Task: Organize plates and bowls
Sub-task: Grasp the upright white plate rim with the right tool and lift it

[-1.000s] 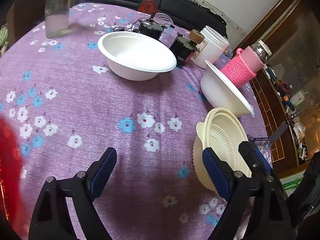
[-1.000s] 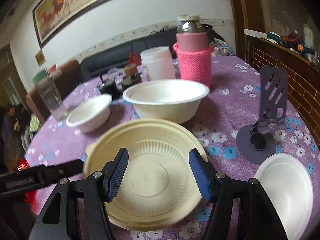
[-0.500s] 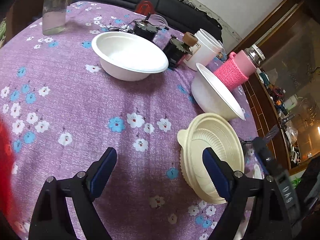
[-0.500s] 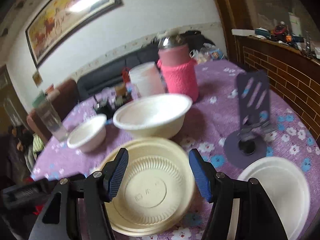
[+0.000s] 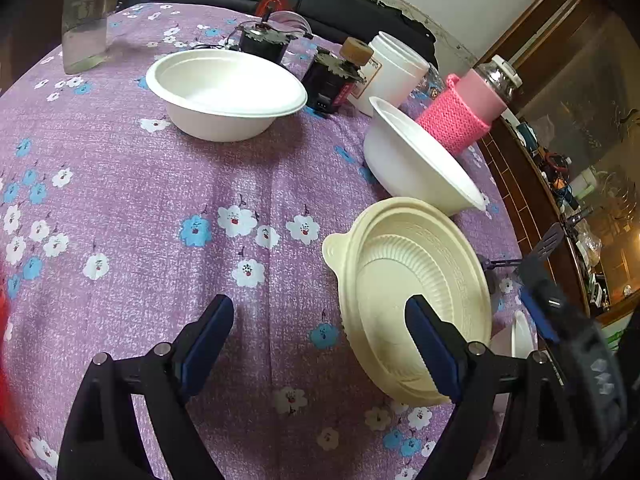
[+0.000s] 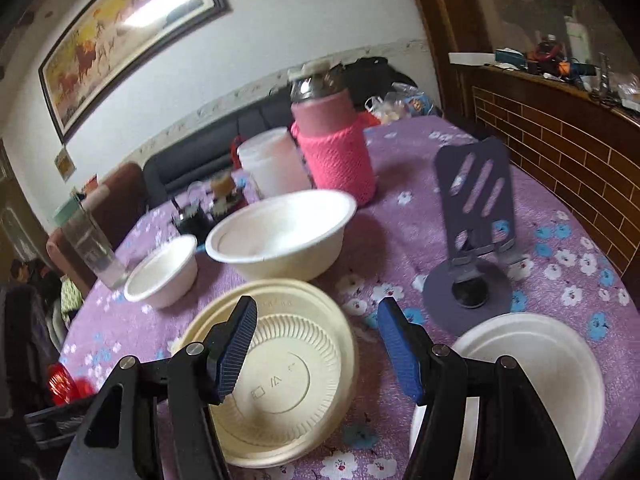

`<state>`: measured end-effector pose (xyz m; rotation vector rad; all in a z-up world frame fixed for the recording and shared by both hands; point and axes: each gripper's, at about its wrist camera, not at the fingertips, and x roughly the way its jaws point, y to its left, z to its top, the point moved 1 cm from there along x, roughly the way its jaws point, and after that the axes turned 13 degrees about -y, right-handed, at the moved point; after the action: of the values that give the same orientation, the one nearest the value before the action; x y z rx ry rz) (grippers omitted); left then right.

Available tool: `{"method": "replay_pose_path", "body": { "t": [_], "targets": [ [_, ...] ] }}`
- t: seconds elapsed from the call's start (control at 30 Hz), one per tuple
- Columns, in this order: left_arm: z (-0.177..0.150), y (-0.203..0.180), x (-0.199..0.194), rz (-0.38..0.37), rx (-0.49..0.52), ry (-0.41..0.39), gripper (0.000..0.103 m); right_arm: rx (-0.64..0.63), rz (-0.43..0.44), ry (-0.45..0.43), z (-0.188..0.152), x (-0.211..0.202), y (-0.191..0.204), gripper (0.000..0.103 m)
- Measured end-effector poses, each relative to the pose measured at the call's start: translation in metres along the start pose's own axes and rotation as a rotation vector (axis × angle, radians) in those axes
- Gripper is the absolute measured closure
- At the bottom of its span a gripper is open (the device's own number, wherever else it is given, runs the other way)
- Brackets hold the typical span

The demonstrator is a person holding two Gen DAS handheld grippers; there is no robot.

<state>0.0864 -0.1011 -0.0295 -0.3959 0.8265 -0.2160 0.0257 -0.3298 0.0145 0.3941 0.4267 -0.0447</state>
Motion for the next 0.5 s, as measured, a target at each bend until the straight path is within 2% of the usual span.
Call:
{"method": "replay_pose_path", "body": {
  "t": [0.1,0.2,0.23,0.3,0.4,0.5],
  "targets": [
    [0.004,-0.001,-0.020,-0.005,0.017,-0.029,0.016,0.072,0.022,-0.080,0.018,-0.037,-0.018,0.036],
    [0.005,-0.014,-0.042,-0.031,0.082,-0.063,0.016,0.104,-0.026,-0.144,0.029,-0.072,-0.045,0.036],
    [0.005,-0.020,-0.048,-0.046,0.106,-0.072,0.016,0.081,-0.070,-0.141,0.029,-0.079,-0.055,0.036],
    [0.001,-0.037,-0.057,-0.084,0.146,-0.083,0.016,0.045,-0.163,-0.123,0.025,-0.088,-0.075,0.036],
    [-0.011,-0.068,-0.061,-0.166,0.196,-0.054,0.016,0.046,-0.275,-0.036,0.010,-0.084,-0.113,0.036],
    [-0.028,-0.099,-0.057,-0.226,0.260,-0.014,0.017,0.140,-0.301,0.070,-0.007,-0.071,-0.150,0.037]
  ]
}}
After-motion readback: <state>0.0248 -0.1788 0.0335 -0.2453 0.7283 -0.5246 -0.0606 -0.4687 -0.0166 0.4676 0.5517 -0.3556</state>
